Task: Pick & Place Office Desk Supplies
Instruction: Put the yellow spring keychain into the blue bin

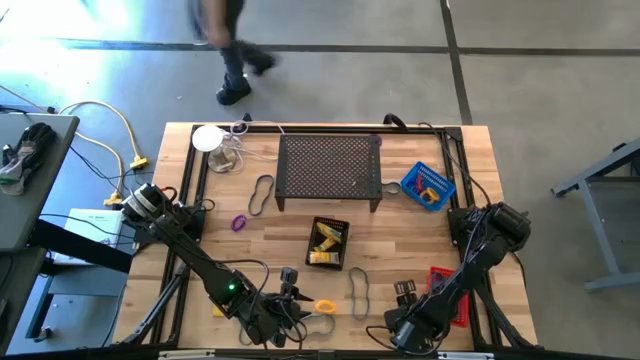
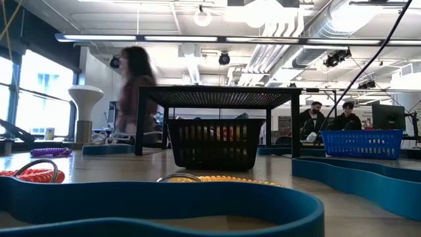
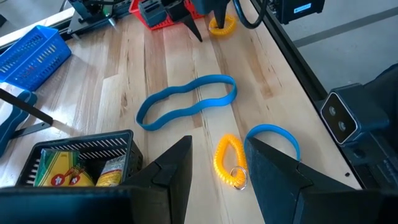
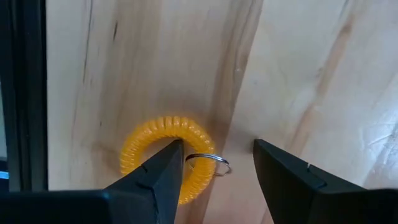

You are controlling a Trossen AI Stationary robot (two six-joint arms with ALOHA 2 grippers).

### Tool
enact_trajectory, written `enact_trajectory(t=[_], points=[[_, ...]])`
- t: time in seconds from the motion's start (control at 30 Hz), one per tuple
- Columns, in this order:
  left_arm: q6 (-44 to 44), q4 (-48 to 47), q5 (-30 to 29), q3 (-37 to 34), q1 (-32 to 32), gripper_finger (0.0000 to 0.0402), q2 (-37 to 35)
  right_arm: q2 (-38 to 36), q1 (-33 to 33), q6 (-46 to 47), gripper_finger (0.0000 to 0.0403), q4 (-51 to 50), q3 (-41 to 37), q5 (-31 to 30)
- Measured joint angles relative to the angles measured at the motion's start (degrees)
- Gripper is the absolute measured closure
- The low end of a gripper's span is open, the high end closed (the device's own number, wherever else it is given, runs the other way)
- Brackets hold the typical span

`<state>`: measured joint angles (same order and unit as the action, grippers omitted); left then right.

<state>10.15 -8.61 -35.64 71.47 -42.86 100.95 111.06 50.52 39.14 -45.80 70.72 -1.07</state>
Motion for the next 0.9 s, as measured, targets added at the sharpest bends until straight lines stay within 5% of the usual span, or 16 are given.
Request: enact_trajectory(t=[0.7,0.9], points=[[0.08,-0.43,0.06,-0.01,-0.01,0.0259,0.00,0.79,0.10,-4.48,0.0222,0.83,0.04,-2.27],[0.24,-0.43,0.09,-0.01,-0.01,0.0259,0.00,0.81,0.11,-5.60,0.0277,1.15,0.04,-1.74]])
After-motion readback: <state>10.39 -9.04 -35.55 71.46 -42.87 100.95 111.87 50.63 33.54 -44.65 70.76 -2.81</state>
